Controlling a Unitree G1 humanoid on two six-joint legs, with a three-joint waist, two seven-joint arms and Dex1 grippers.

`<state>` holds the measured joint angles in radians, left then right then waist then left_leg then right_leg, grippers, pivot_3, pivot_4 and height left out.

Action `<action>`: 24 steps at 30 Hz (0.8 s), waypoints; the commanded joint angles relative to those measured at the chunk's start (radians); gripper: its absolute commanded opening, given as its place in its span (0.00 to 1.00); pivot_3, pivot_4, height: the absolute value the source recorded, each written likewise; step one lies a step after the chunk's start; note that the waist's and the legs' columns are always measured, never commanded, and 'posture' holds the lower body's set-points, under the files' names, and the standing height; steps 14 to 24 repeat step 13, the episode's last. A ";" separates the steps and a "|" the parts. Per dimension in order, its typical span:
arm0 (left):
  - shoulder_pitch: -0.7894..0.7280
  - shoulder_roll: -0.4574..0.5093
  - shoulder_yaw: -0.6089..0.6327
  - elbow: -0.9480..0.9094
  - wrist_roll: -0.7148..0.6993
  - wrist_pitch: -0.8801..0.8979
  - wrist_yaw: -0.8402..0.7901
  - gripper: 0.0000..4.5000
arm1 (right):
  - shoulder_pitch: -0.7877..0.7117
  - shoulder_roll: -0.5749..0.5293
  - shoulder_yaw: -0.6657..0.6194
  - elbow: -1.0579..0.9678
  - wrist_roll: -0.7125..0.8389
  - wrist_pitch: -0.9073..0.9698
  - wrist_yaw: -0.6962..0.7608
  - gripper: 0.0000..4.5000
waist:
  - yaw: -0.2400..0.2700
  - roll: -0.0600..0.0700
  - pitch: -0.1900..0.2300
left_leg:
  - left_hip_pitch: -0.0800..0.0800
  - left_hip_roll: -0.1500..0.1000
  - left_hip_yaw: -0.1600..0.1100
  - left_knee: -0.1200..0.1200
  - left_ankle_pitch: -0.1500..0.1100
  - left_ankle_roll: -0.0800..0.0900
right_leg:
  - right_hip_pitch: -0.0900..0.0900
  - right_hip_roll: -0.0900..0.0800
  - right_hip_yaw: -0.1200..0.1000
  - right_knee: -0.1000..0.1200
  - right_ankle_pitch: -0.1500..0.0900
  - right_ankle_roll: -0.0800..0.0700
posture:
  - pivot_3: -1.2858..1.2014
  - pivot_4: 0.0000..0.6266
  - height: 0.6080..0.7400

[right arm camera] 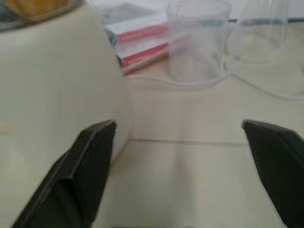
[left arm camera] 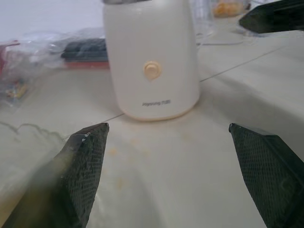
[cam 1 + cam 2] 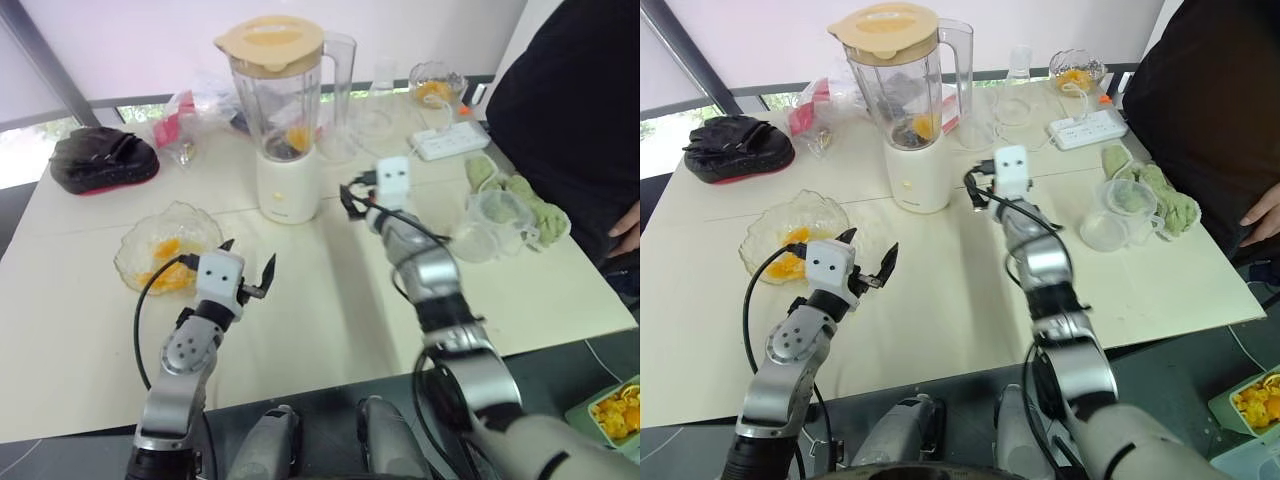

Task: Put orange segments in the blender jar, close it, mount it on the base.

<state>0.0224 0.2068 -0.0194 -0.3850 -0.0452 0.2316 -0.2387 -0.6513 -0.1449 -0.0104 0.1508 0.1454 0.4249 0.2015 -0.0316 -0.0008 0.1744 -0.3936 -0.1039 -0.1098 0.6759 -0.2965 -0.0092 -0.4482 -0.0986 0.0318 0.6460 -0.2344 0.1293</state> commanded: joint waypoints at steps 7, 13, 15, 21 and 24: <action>-0.018 0.055 0.084 -0.120 -0.100 0.053 -0.047 0.94 | 0.205 -0.326 -0.110 -0.663 0.308 0.283 0.318 0.98 | 0.004 0.000 0.000 | 0.004 0.002 -0.001 0.000 -0.003 0.005 | 0.006 0.001 -0.002 -0.002 0.000 0.000 | 0.52 0.24 1.00; -0.039 0.074 0.131 -0.180 -0.152 0.116 -0.044 0.94 | 0.340 -0.471 -0.217 -0.790 0.491 0.388 0.425 0.98 | 0.025 -0.001 0.000 | 0.004 0.002 -0.001 0.001 -0.003 0.005 | 0.009 0.001 -0.004 -0.008 0.000 0.000 | 0.52 0.24 1.00; -0.039 0.074 0.131 -0.180 -0.152 0.116 -0.044 0.94 | 0.340 -0.471 -0.217 -0.790 0.491 0.388 0.425 0.98 | 0.025 -0.001 0.000 | 0.004 0.002 -0.001 0.001 -0.003 0.005 | 0.009 0.001 -0.004 -0.008 0.000 0.000 | 0.52 0.24 1.00; -0.039 0.074 0.131 -0.180 -0.152 0.116 -0.044 0.94 | 0.340 -0.471 -0.217 -0.790 0.491 0.388 0.425 0.98 | 0.025 -0.001 0.000 | 0.004 0.002 -0.001 0.001 -0.003 0.005 | 0.009 0.001 -0.004 -0.008 0.000 0.000 | 0.52 0.24 1.00; -0.039 0.074 0.131 -0.180 -0.152 0.116 -0.044 0.94 | 0.340 -0.471 -0.217 -0.790 0.491 0.388 0.425 0.98 | 0.025 -0.001 0.000 | 0.004 0.002 -0.001 0.001 -0.003 0.005 | 0.009 0.001 -0.004 -0.008 0.000 0.000 | 0.52 0.24 1.00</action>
